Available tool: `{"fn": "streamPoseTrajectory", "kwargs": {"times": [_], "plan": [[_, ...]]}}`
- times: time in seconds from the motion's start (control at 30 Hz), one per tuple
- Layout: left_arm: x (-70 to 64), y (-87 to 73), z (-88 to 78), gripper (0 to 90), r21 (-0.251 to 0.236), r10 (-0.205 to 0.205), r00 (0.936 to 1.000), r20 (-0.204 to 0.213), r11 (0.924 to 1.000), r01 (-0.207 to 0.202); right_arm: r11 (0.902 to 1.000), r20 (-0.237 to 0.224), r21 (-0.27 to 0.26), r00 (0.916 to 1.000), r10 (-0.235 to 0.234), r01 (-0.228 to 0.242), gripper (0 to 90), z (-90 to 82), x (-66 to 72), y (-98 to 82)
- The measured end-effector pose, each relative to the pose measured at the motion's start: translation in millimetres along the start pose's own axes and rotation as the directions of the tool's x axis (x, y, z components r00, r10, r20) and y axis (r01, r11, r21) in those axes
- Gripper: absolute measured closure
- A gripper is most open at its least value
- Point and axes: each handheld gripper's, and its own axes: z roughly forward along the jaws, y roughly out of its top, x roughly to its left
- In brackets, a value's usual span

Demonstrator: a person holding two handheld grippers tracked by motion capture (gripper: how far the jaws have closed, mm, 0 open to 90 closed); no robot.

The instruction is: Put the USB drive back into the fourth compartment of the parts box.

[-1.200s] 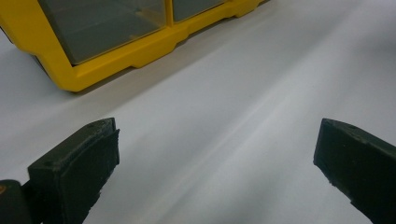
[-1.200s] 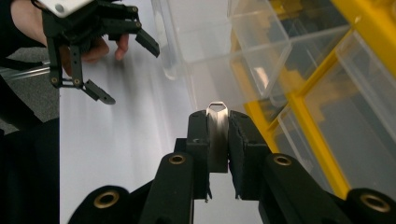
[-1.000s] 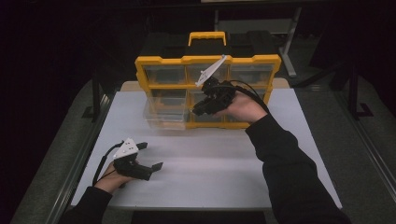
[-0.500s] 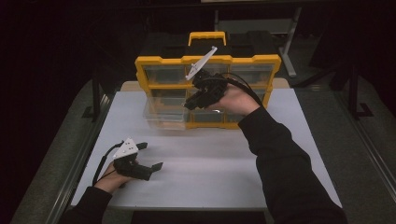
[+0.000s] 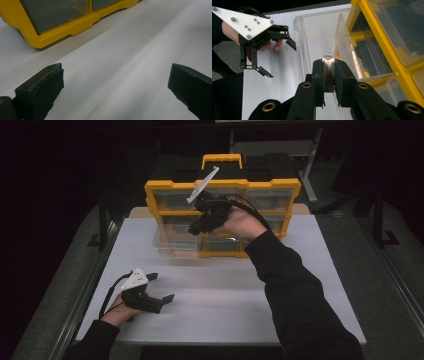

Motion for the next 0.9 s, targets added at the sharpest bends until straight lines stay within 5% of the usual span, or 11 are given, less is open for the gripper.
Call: {"fn": "streamPoseTrajectory", "kwargs": {"times": [0.9], "plan": [[0.6,-1.5,-1.9,0.0,0.0,-0.003,1.0,0.002,1.0,0.003,0.9994,-0.01,0.034,1.0,0.002,-0.002,78.0,33.5,-6.2,16.7]]}}
